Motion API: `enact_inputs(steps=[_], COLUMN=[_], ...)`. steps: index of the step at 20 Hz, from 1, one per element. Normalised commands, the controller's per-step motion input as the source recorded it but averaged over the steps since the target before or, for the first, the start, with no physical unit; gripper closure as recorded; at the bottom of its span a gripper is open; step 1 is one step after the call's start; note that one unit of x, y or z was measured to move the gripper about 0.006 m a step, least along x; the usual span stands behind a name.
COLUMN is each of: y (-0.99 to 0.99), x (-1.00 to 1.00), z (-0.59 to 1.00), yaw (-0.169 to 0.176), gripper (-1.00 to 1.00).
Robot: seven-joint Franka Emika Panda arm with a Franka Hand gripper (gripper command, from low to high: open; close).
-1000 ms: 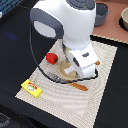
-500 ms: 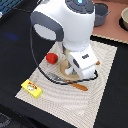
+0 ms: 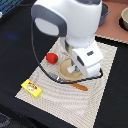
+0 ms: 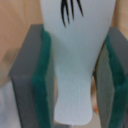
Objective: Interact with the objects in diverse but meaningful ways.
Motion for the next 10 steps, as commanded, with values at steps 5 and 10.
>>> enact_inputs(steps=[5,10], y=[-0.83,-0.88], x=[0.08,0.22], z=[0.44,0.11], yaw=[-0.051,-0.059], gripper=[1.00,1.00])
